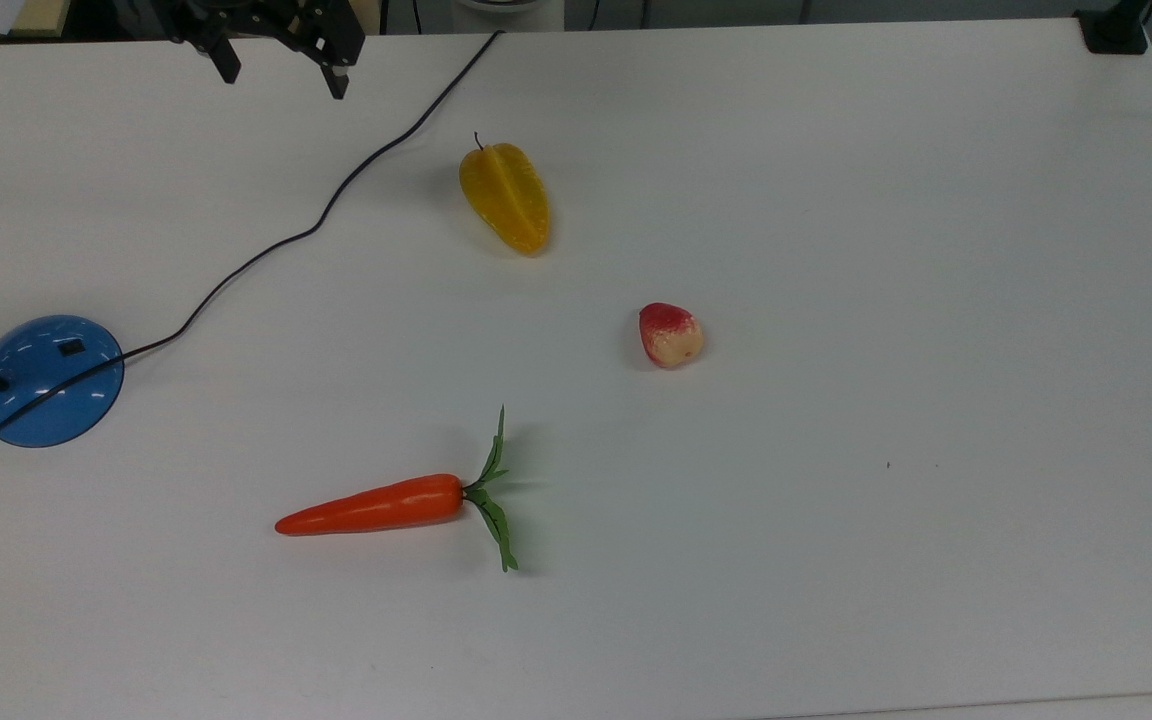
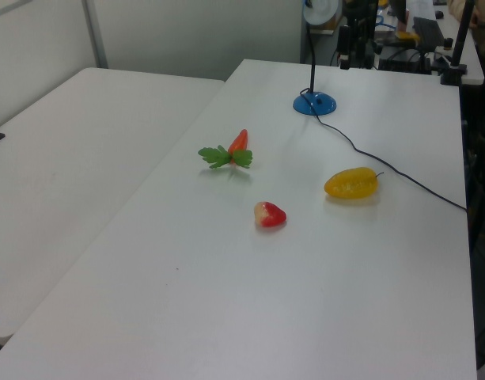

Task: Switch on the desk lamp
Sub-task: 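Move the gripper over toward the blue lamp base switch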

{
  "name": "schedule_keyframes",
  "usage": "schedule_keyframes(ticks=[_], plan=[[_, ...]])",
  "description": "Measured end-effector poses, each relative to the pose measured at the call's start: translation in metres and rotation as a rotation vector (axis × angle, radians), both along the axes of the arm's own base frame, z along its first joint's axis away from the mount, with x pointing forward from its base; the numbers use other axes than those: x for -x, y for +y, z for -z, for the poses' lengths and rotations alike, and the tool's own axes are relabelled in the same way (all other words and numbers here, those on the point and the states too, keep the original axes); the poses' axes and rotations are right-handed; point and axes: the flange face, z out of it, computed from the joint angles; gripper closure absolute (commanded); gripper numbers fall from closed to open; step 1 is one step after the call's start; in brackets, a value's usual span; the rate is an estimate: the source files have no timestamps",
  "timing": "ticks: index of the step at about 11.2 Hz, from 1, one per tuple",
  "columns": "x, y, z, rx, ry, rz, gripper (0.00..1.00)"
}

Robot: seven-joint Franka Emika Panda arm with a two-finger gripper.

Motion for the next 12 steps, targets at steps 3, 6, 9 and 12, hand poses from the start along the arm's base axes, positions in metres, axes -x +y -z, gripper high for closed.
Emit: schedule_keyframes(ticks=[3,6,9,12], plan=[[-0.008,-0.005,-0.003,-0.025,-0.018,0.016,0.00],[-0.010,-0.006,0.000,-0.025,-0.014,0.018,0.09],[-0.021,-0.011,0.001,-0.010,-0.075,0.028,0.65],[-0.026,-0.014,0.015,-0.011,-0.055,0.031,1.00]])
